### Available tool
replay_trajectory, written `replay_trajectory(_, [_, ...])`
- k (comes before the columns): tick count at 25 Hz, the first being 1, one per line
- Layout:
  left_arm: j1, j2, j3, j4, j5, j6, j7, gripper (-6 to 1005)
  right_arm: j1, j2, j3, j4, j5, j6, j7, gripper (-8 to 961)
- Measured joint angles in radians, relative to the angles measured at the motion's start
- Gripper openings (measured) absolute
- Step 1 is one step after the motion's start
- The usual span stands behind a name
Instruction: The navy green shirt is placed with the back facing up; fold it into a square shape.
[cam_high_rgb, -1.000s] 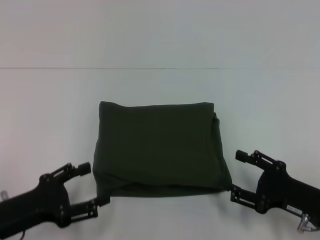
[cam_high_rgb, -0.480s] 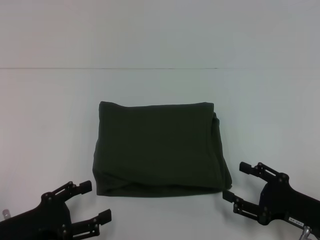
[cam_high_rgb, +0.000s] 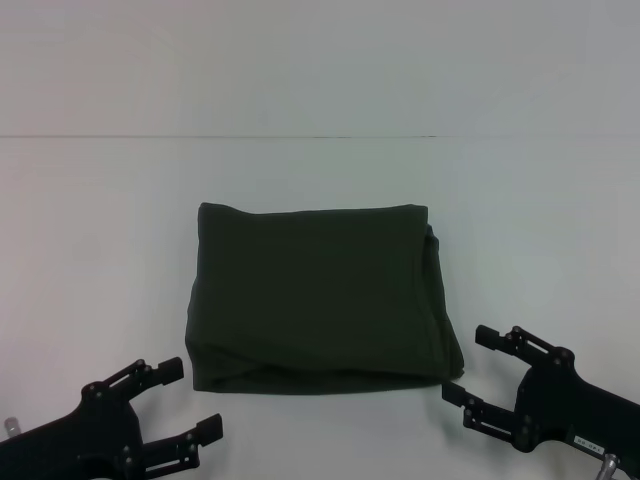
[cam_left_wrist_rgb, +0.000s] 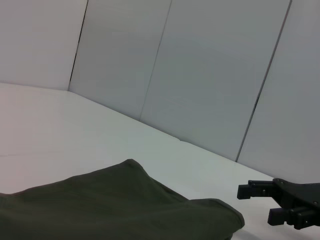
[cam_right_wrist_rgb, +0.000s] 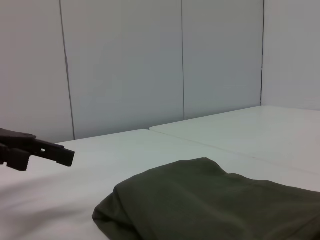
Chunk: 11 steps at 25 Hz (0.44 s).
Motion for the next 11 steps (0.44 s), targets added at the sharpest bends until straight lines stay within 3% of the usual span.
replay_trajectory(11, [0.001, -0.002, 0.000, -0.001, 0.000, 0.001, 0.001, 936, -0.002, 0.000, 0.000, 0.001, 0.000, -0.005, 0.000, 837])
